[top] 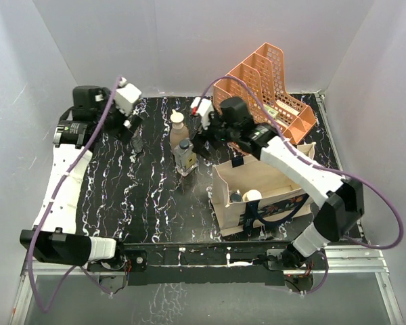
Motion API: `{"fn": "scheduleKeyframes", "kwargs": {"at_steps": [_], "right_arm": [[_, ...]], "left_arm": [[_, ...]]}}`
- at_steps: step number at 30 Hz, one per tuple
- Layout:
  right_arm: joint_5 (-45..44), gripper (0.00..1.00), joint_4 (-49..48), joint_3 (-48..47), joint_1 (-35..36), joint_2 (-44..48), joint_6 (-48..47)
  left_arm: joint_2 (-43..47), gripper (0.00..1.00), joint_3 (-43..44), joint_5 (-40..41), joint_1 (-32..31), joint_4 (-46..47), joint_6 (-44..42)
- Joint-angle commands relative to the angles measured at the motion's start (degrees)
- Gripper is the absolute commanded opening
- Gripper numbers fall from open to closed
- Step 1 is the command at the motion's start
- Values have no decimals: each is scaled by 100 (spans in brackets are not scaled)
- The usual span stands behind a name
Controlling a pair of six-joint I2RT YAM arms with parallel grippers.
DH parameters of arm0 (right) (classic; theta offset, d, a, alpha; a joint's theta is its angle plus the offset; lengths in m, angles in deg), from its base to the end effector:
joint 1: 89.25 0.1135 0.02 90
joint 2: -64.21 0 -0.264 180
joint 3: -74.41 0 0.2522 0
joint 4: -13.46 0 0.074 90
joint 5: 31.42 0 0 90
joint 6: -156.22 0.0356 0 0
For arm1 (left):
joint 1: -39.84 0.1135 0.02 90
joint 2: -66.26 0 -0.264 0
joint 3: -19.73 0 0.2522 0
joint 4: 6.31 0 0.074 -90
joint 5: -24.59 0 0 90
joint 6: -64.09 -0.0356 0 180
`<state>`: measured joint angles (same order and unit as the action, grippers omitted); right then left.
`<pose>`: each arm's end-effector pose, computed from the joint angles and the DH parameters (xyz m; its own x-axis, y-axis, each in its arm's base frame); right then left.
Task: Place the personal care products into the canvas bag
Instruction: Pick up the care product from the center of the board.
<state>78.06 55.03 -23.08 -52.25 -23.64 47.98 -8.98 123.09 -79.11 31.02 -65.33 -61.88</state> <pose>0.2724 0.2201 0.3627 -0.1528 -0.4846 -0.8613 -0.8857 0.4537 -0.0981 0.2639 -0.0495 0.4319 -0.2053 0.6093 -0.7659 0.5812 0.7055 0.4056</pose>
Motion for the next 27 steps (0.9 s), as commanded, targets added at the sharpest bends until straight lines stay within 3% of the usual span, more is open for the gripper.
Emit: {"fn": "scheduleKeyframes", "kwargs": {"at_steps": [1, 7, 15, 27], "right_arm": [[-932, 92, -768, -437, 603, -363, 344], [-1446, 94, -1139, -563, 831, -795, 823], [-1883, 95, -1208, -746, 889, -1181, 1068], [-2045, 96, -1125, -781, 889, -1611, 1195]], "left_arm": [[349, 97, -209, 838, 699, 1333, 1264], [599, 97, -286, 254, 1055, 1579, 1839], [615, 97, -458, -378, 1083, 1645, 1891], [573, 97, -463, -537, 1122, 1618, 1848]]}}
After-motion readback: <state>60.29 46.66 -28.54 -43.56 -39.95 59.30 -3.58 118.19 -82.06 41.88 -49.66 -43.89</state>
